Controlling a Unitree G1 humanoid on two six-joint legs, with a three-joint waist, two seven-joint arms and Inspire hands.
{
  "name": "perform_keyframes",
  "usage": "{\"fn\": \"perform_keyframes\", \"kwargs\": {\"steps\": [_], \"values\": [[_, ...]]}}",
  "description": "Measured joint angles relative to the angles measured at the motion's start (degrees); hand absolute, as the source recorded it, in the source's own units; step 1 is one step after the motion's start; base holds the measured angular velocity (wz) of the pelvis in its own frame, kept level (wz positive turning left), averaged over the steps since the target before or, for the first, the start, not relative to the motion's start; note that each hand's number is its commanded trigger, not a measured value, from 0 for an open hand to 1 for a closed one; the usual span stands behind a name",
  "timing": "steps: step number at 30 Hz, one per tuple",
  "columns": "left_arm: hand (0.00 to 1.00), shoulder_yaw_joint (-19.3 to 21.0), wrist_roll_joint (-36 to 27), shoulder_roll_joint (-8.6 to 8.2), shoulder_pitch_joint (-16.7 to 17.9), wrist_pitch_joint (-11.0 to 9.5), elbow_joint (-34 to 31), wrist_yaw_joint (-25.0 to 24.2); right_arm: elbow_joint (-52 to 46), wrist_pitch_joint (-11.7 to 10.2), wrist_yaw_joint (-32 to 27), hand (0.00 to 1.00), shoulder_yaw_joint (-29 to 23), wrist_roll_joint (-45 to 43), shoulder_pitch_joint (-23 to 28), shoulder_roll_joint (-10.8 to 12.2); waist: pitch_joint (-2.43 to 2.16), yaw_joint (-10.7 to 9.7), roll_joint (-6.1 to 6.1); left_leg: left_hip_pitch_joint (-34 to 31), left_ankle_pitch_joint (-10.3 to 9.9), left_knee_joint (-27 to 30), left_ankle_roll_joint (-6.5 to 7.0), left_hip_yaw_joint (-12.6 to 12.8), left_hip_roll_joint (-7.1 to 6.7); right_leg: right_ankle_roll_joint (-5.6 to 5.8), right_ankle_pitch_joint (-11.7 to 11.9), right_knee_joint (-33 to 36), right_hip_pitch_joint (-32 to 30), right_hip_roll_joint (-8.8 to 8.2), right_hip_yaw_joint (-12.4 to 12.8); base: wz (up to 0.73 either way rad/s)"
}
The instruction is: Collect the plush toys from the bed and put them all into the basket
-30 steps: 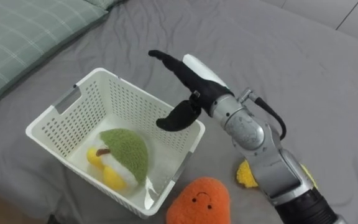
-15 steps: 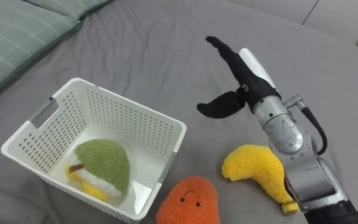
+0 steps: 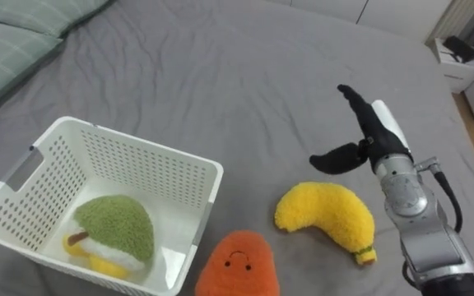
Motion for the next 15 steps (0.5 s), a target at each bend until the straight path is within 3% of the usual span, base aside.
{"fn": "perform_keyframes", "kwargs": {"steps": [9,15], "values": [[0.00,-0.1,0.1,0.07,0.7,-0.6,0.6,1.3,7.7,-0.1,-0.1,0.00,1.7,0.6,1.1,0.1,-0.10,0.8,-0.14,-0.4,0.0,0.1,0.01,-0.1,-0.01,0.00,0.0,0.0,-0.3,0.01,-0.2,0.00],[0.00,-1.3,0.2,1.83,1.0,-0.7,-0.1,0.8,18.7,-1.2,-2.2,0.00,2.5,2.0,0.1,0.1,-0.54,1.9,-0.88,-1.8,0.0,0.4,0.01,-1.0,-0.07,0.01,0.0,-0.1,-1.0,-0.15,-1.7,0.09]]}}
